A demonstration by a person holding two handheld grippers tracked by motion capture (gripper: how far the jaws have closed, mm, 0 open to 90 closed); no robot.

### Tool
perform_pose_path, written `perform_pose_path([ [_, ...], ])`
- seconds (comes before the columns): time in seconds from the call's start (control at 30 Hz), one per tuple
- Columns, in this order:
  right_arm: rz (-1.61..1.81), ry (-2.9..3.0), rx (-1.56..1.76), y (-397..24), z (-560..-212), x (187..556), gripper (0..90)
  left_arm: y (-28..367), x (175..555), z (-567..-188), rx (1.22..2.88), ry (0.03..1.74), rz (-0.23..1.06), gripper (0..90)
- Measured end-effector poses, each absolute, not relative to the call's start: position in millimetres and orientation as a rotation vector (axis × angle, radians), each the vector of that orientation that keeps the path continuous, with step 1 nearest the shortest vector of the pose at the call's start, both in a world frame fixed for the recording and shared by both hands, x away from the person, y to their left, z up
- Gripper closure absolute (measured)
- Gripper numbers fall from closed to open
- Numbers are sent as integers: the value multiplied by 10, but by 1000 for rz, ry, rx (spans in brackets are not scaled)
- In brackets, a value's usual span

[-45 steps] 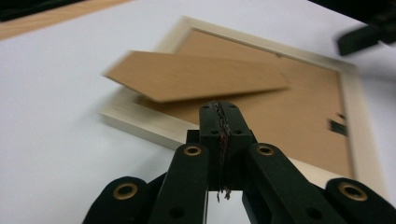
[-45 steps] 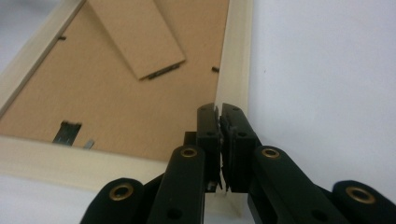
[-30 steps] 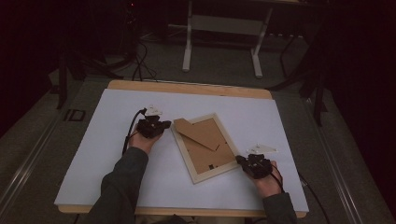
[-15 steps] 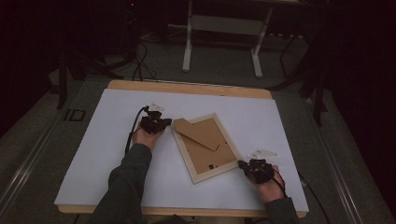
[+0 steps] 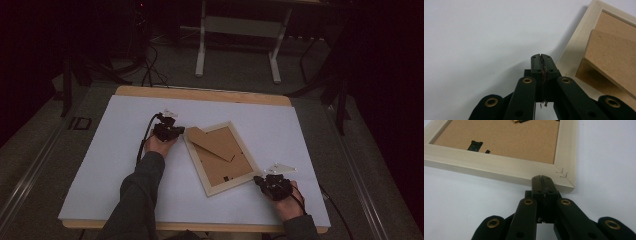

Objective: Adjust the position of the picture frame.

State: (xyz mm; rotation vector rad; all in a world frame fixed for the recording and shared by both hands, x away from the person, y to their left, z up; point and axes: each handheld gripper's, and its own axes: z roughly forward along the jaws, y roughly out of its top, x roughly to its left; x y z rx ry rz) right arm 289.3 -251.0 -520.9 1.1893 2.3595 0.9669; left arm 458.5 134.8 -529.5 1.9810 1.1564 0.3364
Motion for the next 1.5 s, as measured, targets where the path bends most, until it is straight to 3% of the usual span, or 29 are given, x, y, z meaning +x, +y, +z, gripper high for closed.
perform_pose_path([
  [1.5, 943, 2375, 1207, -2482, -5270, 2901, 900, 1364, 4536, -5378, 1999, 1182, 319, 900],
])
